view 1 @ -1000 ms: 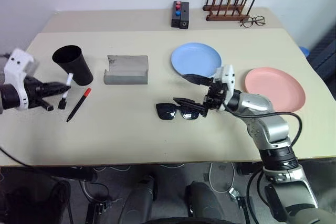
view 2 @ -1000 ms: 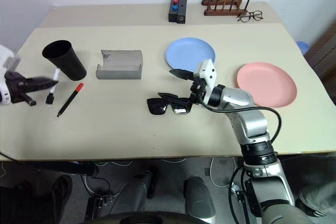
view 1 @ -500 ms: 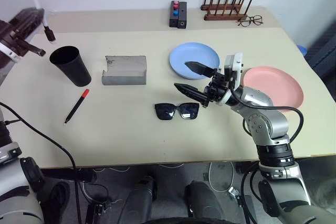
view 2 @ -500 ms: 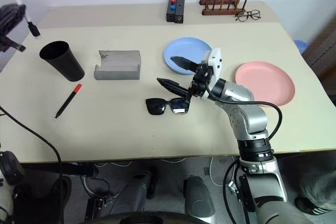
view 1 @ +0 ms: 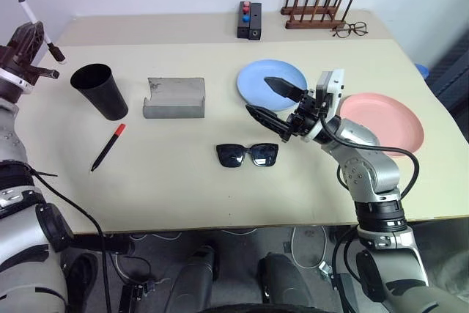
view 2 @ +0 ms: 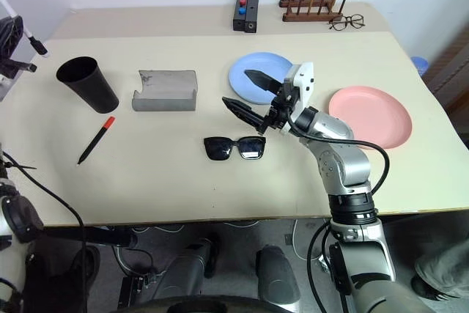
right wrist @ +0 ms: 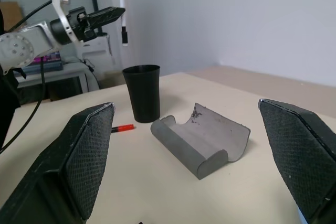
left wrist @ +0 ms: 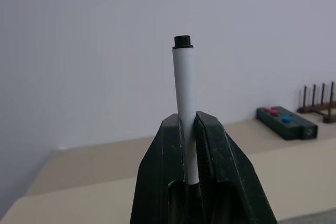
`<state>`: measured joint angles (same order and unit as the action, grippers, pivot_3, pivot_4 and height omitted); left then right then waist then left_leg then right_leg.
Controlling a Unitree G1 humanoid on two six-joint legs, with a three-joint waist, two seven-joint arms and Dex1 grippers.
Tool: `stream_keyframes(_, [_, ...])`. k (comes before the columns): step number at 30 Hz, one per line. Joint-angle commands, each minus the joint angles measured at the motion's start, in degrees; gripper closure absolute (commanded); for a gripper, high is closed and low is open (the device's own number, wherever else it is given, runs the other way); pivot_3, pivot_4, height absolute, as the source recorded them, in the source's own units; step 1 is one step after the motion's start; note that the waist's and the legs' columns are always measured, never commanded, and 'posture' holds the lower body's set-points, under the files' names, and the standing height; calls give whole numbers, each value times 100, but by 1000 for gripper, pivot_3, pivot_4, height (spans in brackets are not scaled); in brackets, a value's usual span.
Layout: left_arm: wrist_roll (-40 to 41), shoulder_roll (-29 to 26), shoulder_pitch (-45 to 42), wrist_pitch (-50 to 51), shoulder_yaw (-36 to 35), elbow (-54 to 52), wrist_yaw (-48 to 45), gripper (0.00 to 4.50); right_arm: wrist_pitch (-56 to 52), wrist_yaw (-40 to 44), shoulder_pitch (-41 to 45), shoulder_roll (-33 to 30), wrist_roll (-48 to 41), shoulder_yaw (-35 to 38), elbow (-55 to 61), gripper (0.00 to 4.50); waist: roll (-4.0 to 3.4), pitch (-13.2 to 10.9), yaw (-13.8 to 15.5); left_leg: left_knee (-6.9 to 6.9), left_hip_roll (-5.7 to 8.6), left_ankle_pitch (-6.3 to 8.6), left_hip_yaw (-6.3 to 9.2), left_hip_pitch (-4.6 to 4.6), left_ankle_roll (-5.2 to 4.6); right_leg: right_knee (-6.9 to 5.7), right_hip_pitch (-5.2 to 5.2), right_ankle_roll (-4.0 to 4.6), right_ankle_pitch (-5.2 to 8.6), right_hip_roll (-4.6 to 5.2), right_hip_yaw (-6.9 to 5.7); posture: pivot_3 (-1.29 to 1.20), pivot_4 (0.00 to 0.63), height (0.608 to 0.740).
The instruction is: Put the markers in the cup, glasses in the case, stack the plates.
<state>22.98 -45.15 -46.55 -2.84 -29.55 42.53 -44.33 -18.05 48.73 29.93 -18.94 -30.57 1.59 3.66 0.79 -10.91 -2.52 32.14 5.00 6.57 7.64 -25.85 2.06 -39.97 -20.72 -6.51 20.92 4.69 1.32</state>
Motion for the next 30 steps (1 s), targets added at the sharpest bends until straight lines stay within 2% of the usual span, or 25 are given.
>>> stream_keyframes(1, [-4,48,-192,-410,79,326,-148,4463,117,15,24,-13,-5,25,167,0,0,0,-1,0,0,0,0,0,0,-1,0,0,0,0,0,0,150,737])
stream_keyframes(8, [-77,235,-237,-897,206,978,-119,4463,117,27,-4,-62,72,-19,217,0,0,0,-9,0,-1,-1,0,0,0,-4,-1,0,0,-2,0,0,150,737])
stream_keyframes(18, [-235,392,-71,-1274,339,1223,123,4463,151,14,-24,-95,181,-69,222,0,0,0,-5,1,0,-1,1,0,0,-5,0,0,0,-2,0,0,150,737])
stream_keyframes(21, [-226,403,-82,-1287,352,1282,108,3340,176,15,0,-82,234,-88,193,0,0,0,-5,1,0,-1,1,0,0,-5,0,0,0,-2,0,0,150,737])
stream_keyframes(27, [-128,421,-25,-1220,336,1189,-41,314,214,37,0,-94,279,-103,168,0,0,0,-6,1,0,-1,1,0,0,-6,0,0,0,-3,-1,0,150,737])
stream_keyframes(28, [-127,426,-27,-1216,338,1169,-31,36,216,41,1,-95,282,-104,163,0,1,0,-6,1,0,-1,1,0,0,-6,0,0,0,-2,-1,0,150,737])
stream_keyframes(30, [-157,427,-29,-1151,381,993,41,36,224,46,0,-98,296,-108,157,0,1,0,-5,1,0,-1,1,0,0,-6,0,0,0,-3,-1,0,150,737])
